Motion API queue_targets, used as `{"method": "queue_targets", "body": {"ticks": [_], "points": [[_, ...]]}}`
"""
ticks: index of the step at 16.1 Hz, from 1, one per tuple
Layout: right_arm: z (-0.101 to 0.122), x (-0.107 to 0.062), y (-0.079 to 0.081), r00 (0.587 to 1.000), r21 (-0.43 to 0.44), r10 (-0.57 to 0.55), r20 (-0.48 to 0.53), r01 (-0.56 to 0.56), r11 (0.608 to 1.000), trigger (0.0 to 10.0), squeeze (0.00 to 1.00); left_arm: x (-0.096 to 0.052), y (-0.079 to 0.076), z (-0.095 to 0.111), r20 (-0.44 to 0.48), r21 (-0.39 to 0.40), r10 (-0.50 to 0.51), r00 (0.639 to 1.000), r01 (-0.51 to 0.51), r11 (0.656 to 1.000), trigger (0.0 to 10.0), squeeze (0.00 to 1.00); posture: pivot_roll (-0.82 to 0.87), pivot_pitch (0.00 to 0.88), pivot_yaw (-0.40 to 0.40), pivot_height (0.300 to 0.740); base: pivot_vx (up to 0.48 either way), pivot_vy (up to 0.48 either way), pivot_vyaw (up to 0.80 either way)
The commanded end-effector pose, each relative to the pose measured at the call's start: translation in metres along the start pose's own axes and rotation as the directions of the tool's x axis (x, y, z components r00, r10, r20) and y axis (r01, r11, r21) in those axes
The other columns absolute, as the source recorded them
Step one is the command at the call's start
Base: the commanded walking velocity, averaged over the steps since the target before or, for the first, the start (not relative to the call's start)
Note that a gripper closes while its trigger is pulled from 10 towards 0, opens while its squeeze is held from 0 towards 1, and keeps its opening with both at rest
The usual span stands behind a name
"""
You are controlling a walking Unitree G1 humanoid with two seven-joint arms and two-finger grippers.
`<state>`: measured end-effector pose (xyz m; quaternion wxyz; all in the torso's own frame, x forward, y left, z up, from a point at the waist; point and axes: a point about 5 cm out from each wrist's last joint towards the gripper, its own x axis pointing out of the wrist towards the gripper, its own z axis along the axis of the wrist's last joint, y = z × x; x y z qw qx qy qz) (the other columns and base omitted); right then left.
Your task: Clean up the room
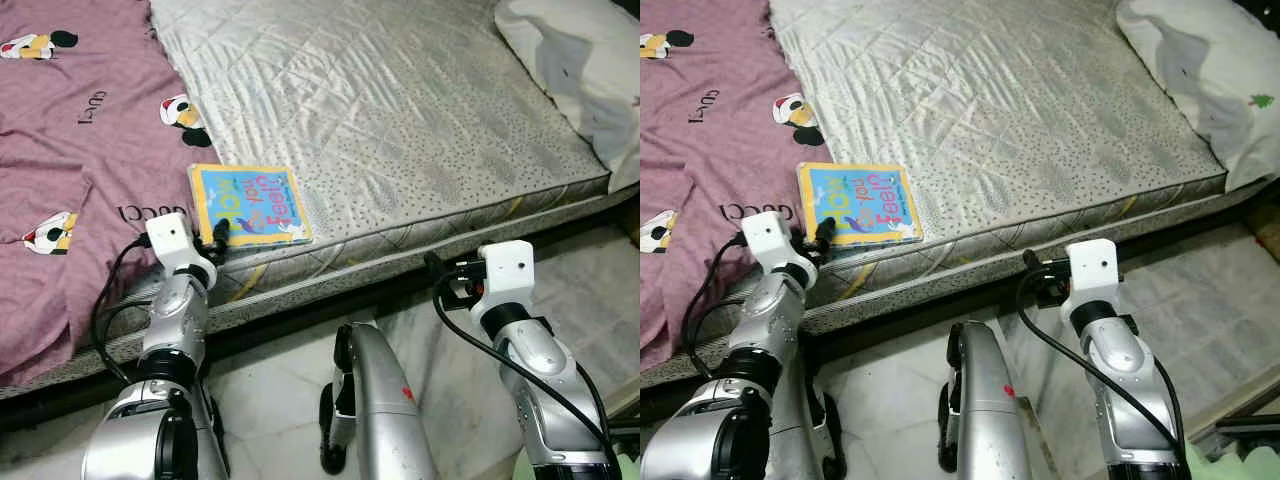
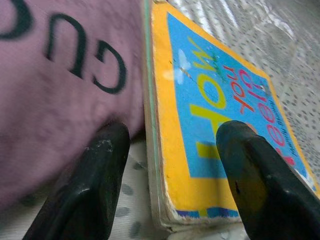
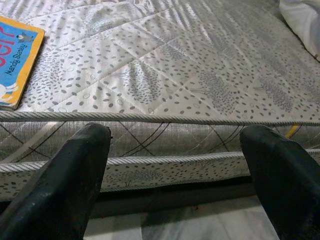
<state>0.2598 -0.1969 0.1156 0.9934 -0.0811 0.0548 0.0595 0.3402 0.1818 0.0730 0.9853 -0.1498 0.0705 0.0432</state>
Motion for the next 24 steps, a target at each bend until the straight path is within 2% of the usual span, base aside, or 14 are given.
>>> {"method": "queue_targets", "body": {"ticks": [1, 5, 9, 12, 13, 16, 18, 24], "points": [[0.0, -0.001, -0.003, 1.0, -0.004, -0.009, -0.004, 0.009, 1.0, 10.0, 0.0, -0.003, 0.003, -0.003, 0.0, -0.003, 0.016, 1.0, -0.016, 1.0, 10.0, 0.0, -0.18, 0.218, -0.15, 0.534, 0.0, 0.0, 0.0], [0.0, 0.001, 0.0, 1.0, 0.0, -0.009, -0.002, 0.009, 1.0, 10.0, 0.0, -0.001, 0.008, -0.007, -0.041, -0.005, 0.002, 0.999, -0.002, 1.0, 10.0, 0.0, -0.18, 0.216, -0.146, 0.534, 0.0, 0.0, 0.0], [0.003, 0.003, -0.001, 1.0, -0.006, -0.014, 0.003, 0.014, 1.0, 10.0, 0.0, 0.007, 0.001, -0.009, -0.124, -0.017, -0.054, 0.991, 0.052, 0.998, 10.0, 0.0, -0.18, 0.208, -0.15, 0.534, 0.0, 0.0, 0.0], [0.004, 0.005, -0.002, 1.0, -0.009, -0.015, 0.005, 0.015, 1.0, 10.0, 0.0, 0.008, -0.006, -0.015, -0.189, -0.026, -0.122, 0.974, 0.119, 0.993, 10.0, 0.0, -0.19, 0.204, -0.156, 0.534, 0.0, 0.0, 0.0], [0.004, 0.006, -0.001, 1.0, -0.009, -0.014, 0.005, 0.014, 1.0, 10.0, 0.0, 0.009, -0.006, -0.014, -0.193, -0.046, -0.134, 0.972, 0.127, 0.991, 0.0, 0.0, -0.18, 0.2, -0.156, 0.534, 0.0, 0.0, 0.0], [0.004, 0.008, 0.001, 1.0, -0.007, -0.011, 0.009, 0.011, 1.0, 10.0, 0.0, 0.01, -0.004, -0.013, -0.193, -0.057, -0.137, 0.972, 0.128, 0.99, 0.0, 0.0, -0.17, 0.19, -0.153, 0.534, 0.0, 0.0, 0.0], [0.002, 0.011, 0.002, 1.0, -0.004, -0.012, 0.008, 0.012, 1.0, 10.0, 0.0, 0.008, -0.003, -0.016, -0.219, -0.031, -0.15, 0.964, 0.147, 0.989, 0.0, 0.0, -0.15, 0.184, -0.152, 0.534, 0.0, 0.0, 0.0], [-0.001, 0.016, 0.008, 1.0, 0.006, -0.016, 0.01, 0.016, 1.0, 10.0, 0.0, 0.009, 0.002, -0.009, -0.19, -0.019, -0.17, 0.967, 0.17, 0.985, 0.0, 0.0, -0.12, 0.171, -0.138, 0.534, 0.0, 0.0, 0.0]]}}
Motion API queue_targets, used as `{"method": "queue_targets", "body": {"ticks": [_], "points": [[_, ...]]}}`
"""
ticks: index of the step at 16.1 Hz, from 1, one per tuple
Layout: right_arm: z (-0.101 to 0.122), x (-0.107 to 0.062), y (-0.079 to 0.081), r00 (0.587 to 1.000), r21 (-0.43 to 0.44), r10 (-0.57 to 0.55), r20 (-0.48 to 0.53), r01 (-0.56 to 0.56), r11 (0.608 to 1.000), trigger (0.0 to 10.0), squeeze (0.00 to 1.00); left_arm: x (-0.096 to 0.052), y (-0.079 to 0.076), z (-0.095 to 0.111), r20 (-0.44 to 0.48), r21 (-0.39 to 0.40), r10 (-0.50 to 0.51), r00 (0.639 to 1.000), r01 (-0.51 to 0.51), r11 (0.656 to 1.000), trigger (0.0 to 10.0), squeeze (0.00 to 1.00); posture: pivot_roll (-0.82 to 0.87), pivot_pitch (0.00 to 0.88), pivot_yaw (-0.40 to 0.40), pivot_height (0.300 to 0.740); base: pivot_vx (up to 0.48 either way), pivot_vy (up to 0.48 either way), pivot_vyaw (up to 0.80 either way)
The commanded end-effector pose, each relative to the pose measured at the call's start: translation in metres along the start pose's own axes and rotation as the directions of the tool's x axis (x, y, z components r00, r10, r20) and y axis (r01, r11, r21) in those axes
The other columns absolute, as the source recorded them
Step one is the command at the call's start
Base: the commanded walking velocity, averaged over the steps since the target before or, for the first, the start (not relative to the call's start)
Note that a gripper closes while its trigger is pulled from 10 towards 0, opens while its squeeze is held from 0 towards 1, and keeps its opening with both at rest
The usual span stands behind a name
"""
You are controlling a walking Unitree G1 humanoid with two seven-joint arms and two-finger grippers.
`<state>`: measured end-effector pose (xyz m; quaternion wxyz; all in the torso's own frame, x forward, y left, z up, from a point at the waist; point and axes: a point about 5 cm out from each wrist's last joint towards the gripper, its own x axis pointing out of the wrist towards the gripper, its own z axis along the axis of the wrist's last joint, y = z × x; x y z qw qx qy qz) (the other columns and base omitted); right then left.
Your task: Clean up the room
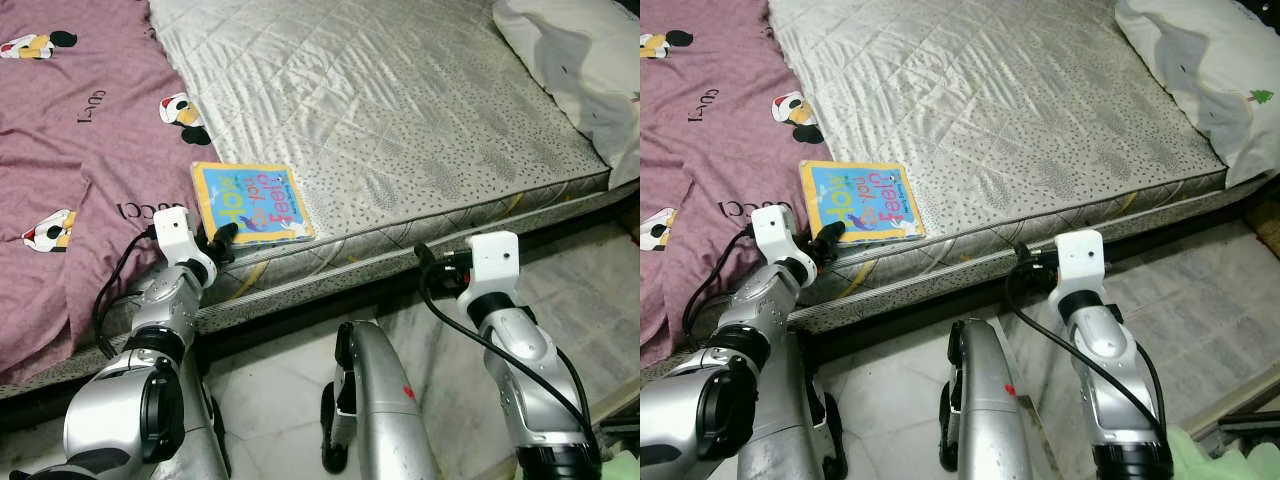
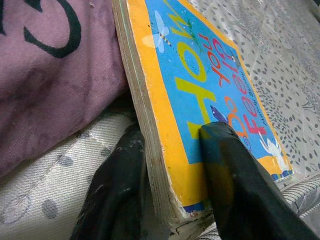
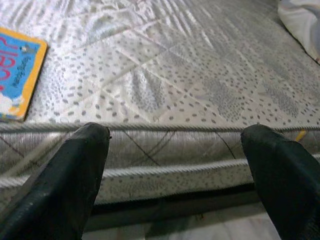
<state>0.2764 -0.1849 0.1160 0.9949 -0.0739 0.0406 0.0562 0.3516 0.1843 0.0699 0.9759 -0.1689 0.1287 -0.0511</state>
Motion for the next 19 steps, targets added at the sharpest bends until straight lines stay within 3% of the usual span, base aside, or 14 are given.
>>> {"method": "queue_targets", "body": {"ticks": [1, 3, 5, 8, 13, 15, 16, 19], "points": [[-0.005, 0.0, -0.001, 1.0, -0.004, -0.008, -0.017, 0.008, 1.0, 10.0, 0.0, -0.001, 0.0, -0.007, -0.043, 0.017, -0.003, 0.999, 0.004, 1.0, 0.0, 0.0, -0.12, 0.17, -0.136, 0.534, 0.0, 0.0, 0.0], [-0.004, 0.002, 0.008, 1.0, 0.048, 0.027, 0.006, -0.028, 0.998, 10.0, 0.0, -0.001, 0.003, -0.003, -0.03, 0.038, 0.0, 1.0, 0.001, 0.999, 0.0, 0.0, -0.1, 0.157, -0.119, 0.534, 0.0, 0.0, 0.0], [0.0, 0.002, 0.029, 0.982, 0.159, 0.183, 0.038, -0.187, 0.969, 10.0, 0.0, -0.003, 0.009, 0.003, -0.007, 0.056, 0.007, 1.0, -0.006, 0.998, 0.0, 0.0, -0.08, 0.144, -0.095, 0.534, 0.0, 0.0, 0.0], [-0.003, 0.006, 0.044, 0.954, 0.197, 0.298, 0.027, -0.297, 0.934, 10.0, 0.0, -0.003, 0.012, 0.011, 0.039, 0.081, -0.002, 0.999, -0.002, 0.997, 0.0, 0.0, -0.06, 0.129, -0.08, 0.534, 0.0, 0.0, 0.0], [-0.003, 0.021, 0.046, 0.971, 0.186, 0.234, 0.047, -0.238, 0.953, 10.0, 0.0, -0.002, 0.009, 0.036, 0.166, 0.165, -0.035, 0.986, 0.007, 0.986, 0.0, 0.0, -0.01, 0.107, -0.045, 0.534, 0.0, 0.0, 0.0], [-0.003, 0.025, 0.048, 0.98, 0.192, 0.19, 0.059, -0.198, 0.961, 10.0, 0.0, 0.0, -0.004, 0.07, 0.307, 0.272, -0.104, 0.946, 0.017, 0.962, 0.0, 0.0, 0.01, 0.089, -0.018, 0.534, 0.0, 0.0, 0.0], [-0.003, 0.027, 0.049, 0.984, 0.199, 0.163, 0.07, -0.174, 0.964, 10.0, 0.0, 0.0, -0.013, 0.098, 0.391, 0.366, -0.15, 0.908, -0.004, 0.931, 0.0, 0.0, 0.02, 0.082, -0.006, 0.534, 0.0, 0.0, 0.0], [-0.005, 0.029, 0.051, 0.988, 0.211, 0.13, 0.08, -0.144, 0.967, 10.0, 0.0, -0.007, -0.021, 0.129, 0.486, 0.468, -0.21, 0.848, -0.05, 0.882, 0.0, 0.0, 0.02, 0.066, 0.026, 0.534, 0.0, 0.0, 0.0]]}}
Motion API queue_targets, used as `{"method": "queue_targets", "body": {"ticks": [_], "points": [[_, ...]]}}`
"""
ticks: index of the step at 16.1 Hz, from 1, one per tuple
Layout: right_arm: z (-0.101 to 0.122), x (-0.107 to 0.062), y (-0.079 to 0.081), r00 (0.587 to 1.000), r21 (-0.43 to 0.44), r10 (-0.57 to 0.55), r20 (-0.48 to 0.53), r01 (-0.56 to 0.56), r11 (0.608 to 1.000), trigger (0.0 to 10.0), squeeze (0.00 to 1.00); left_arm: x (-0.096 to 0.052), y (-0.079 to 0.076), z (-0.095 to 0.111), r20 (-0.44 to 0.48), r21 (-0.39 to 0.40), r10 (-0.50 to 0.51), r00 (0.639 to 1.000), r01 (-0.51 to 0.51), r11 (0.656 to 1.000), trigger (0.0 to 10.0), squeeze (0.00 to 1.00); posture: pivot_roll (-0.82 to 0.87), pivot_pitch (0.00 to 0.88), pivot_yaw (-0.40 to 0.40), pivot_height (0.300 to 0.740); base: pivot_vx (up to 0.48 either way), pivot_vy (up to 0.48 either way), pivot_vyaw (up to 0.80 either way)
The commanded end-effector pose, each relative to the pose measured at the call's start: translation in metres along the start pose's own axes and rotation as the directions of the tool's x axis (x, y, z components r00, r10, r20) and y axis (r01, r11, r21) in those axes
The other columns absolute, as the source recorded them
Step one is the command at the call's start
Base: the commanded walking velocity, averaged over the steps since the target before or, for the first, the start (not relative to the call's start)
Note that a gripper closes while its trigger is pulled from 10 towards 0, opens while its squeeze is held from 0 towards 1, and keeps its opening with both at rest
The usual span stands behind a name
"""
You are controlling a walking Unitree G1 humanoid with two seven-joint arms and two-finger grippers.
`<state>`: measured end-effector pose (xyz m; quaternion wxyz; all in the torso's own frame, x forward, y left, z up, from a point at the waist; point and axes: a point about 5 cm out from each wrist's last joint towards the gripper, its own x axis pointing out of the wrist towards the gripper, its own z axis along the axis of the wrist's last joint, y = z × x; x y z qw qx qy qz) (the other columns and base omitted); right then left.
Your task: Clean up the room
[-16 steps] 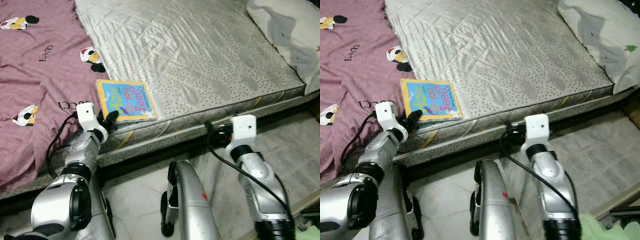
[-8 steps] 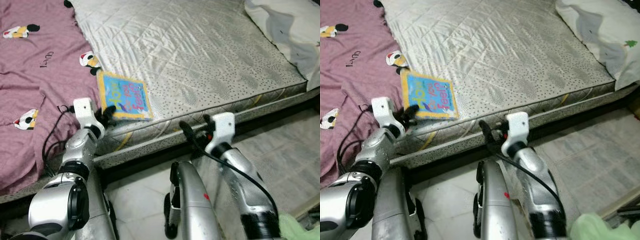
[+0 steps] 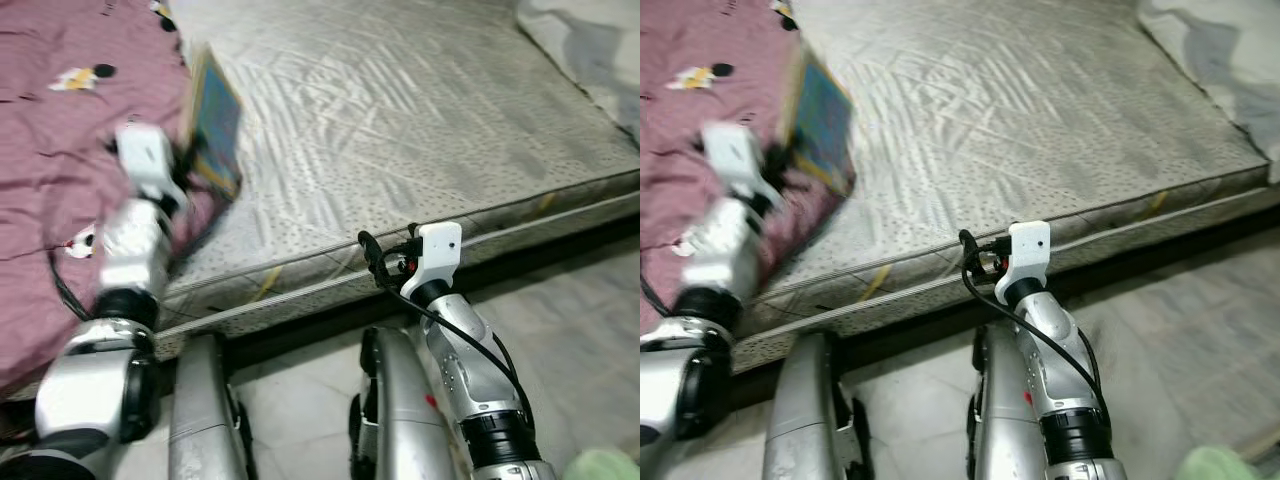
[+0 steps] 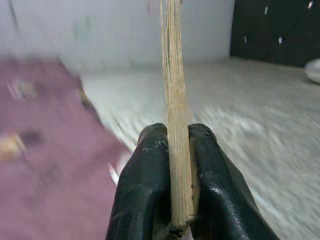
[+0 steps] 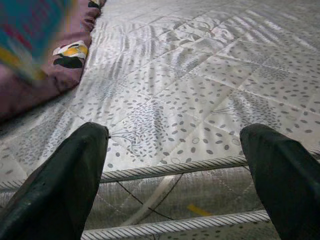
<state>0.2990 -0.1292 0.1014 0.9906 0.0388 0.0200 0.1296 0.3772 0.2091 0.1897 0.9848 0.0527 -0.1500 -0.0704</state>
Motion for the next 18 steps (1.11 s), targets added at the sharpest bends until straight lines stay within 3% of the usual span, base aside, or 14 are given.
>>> {"method": "queue_targets", "body": {"ticks": [1, 4, 6, 7, 8, 10, 11, 12, 14, 18], "points": [[0.0, 0.0, -0.004, 0.999, 0.009, -0.035, 0.017, 0.035, 0.999, 10.0, 0.0, -0.001, 0.0, 0.017, 0.094, 0.087, -0.025, 0.995, 0.017, 0.996, 0.0, 0.0, 0.03, 0.057, 0.043, 0.534, 0.0, 0.0, 0.0], [-0.003, 0.0, -0.005, 0.998, 0.024, -0.061, 0.033, 0.06, 0.998, 10.0, 0.0, -0.022, 0.0, 0.026, 0.175, 0.231, -0.061, 0.983, 0.019, 0.973, 0.0, 0.0, 0.04, 0.048, 0.049, 0.534, 0.0, 0.0, 0.0], [-0.002, 0.002, -0.005, 0.997, 0.032, -0.057, 0.045, 0.056, 0.998, 10.0, 0.0, -0.031, 0.001, 0.025, 0.171, 0.266, -0.058, 0.984, 0.011, 0.964, 0.0, 0.0, 0.05, 0.04, 0.039, 0.534, 0.0, 0.0, 0.0], [-0.002, 0.002, -0.005, 0.997, 0.032, -0.058, 0.047, 0.056, 0.998, 10.0, 0.0, -0.034, 0.003, 0.021, 0.159, 0.256, -0.033, 0.987, -0.009, 0.967, 0.0, 0.0, 0.05, 0.039, 0.037, 0.534, 0.0, 0.0, 0.0], [0.001, 0.004, -0.005, 0.997, 0.039, -0.046, 0.068, 0.043, 0.998, 10.0, 0.0, -0.046, 0.009, 0.005, 0.092, 0.222, 0.055, 0.994, -0.074, 0.972, 0.0, 0.0, 0.05, 0.035, 0.03, 0.534, 0.0, 0.0, 0.0], [0.005, 0.006, -0.005, 0.995, 0.037, -0.034, 0.089, 0.031, 0.999, 10.0, 0.0, -0.055, 0.006, -0.004, 0.048, 0.198, 0.083, 0.995, -0.091, 0.976, 0.5, 0.0, 0.05, 0.031, 0.025, 0.534, 0.0, 0.0, 0.0], [0.006, 0.006, -0.006, 0.995, 0.037, -0.036, 0.092, 0.033, 0.999, 10.0, 0.0, -0.062, 0.002, -0.01, 0.016, 0.178, 0.1, 0.995, -0.102, 0.979, 7.1, 0.0, 0.05, 0.027, 0.017, 0.544, 0.0, 0.0, 0.0], [0.005, 0.006, -0.007, 0.995, 0.037, -0.037, 0.091, 0.034, 0.999, 10.0, 0.0, -0.068, 0.0, -0.017, -0.018, 0.16, 0.12, 0.993, -0.116, 0.98, 10.0, 0.0, 0.05, 0.027, 0.014, 0.553, 0.0, 0.0, 0.0], [0.006, 0.006, -0.008, 0.995, 0.036, -0.032, 0.094, 0.029, 0.999, 10.0, 0.0, -0.077, -0.007, -0.025, -0.066, 0.142, 0.143, 0.988, -0.132, 0.981, 10.0, 0.0, 0.05, 0.027, 0.01, 0.573, 0.0, 0.0, 0.0], [0.009, 0.009, -0.005, 0.995, 0.037, -0.02, 0.102, 0.016, 0.999, 10.0, 0.0, -0.075, -0.016, -0.027, -0.098, 0.118, 0.132, 0.986, -0.121, 0.986, 10.0, 0.0, 0.05, 0.023, 0.005, 0.622, 0.0, 0.0, 0.0]]}}
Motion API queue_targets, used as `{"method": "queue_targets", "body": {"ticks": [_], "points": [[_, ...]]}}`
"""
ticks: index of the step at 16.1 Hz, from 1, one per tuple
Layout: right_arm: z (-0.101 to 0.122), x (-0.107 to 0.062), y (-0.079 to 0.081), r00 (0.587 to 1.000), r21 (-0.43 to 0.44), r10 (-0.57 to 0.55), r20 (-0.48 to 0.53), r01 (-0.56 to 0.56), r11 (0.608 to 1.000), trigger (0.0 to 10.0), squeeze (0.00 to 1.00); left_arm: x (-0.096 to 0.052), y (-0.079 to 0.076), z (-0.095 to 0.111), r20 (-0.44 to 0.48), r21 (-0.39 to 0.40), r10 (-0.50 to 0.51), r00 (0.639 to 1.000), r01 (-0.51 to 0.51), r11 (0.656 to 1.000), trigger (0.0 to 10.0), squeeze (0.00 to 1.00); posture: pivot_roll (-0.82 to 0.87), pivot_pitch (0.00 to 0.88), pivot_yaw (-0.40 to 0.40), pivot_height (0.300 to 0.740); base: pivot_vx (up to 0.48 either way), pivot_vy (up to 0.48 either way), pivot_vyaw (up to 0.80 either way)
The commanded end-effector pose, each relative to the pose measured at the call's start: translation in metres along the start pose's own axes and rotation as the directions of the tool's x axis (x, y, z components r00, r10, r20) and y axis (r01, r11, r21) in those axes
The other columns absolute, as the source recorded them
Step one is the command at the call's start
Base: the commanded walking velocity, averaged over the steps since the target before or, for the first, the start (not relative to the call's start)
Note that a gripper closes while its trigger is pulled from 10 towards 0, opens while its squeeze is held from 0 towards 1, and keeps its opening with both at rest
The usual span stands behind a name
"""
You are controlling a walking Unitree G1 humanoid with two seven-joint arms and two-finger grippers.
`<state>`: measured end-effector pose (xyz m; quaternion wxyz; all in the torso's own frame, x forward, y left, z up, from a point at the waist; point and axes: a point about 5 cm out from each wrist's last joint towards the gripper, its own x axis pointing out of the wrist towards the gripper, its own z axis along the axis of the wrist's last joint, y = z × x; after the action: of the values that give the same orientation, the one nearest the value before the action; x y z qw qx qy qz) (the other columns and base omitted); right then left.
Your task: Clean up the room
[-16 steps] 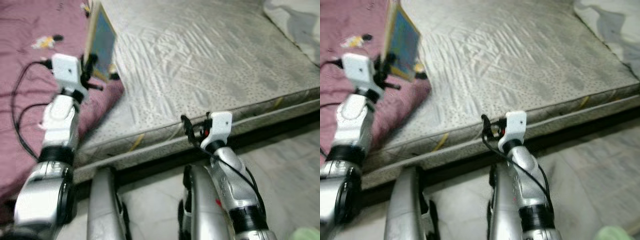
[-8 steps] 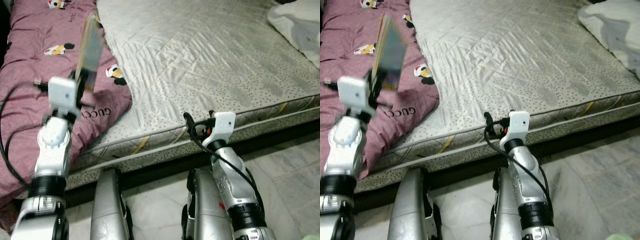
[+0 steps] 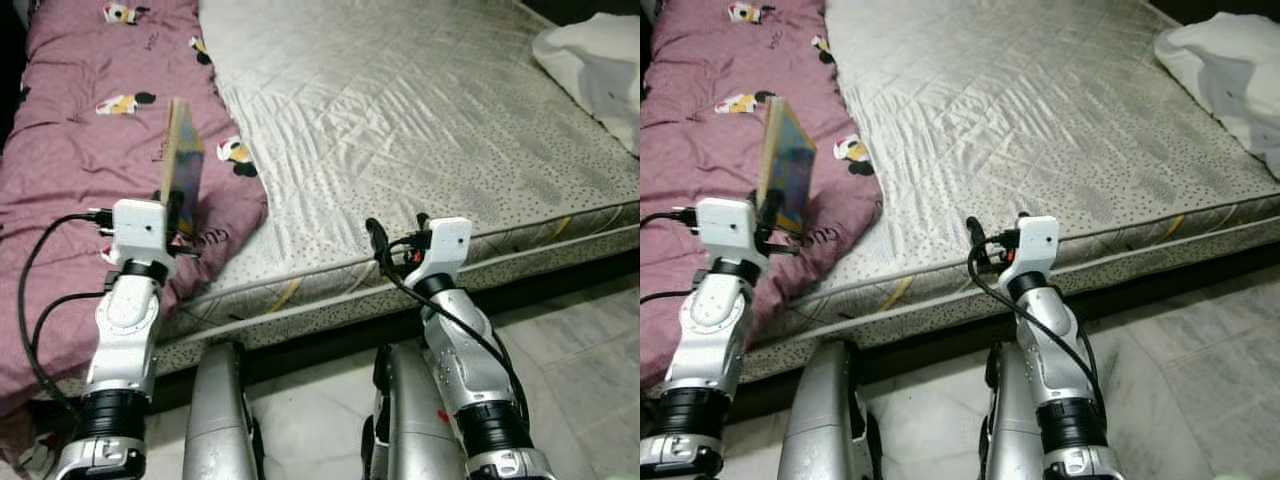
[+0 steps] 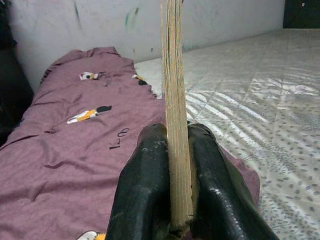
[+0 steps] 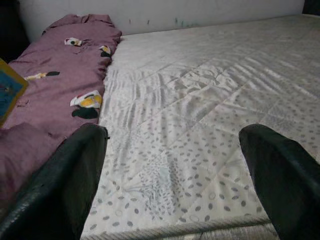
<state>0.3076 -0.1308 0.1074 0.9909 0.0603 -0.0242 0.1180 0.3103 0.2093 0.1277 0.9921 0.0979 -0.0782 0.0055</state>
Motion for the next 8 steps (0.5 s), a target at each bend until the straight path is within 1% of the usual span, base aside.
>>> {"method": "queue_targets", "body": {"ticks": [1, 8], "points": [[0.0028, 0.0026, -0.0014, 1.0, 0.005, 0.003, 0.011, -0.003, 1.0, 10.0, 0.0, 0.0048, -0.001, 0.015, 0.053, 0.01, 0.001, 0.999, -0.001, 1.0, 10.0, 0.0, 0.05, 0.025, 0.007, 0.636, 0.0, 0.0, 0.0], [0.002, 0.0022, -0.002, 1.0, 0.007, 0.0, 0.009, 0.0, 1.0, 10.0, 0.0, 0.0052, -0.0001, 0.0175, 0.04, 0.012, 0.017, 0.999, -0.018, 1.0, 10.0, 0.0, 0.04, 0.036, 0.007, 0.719, 0.0, 0.0, 0.0]]}}
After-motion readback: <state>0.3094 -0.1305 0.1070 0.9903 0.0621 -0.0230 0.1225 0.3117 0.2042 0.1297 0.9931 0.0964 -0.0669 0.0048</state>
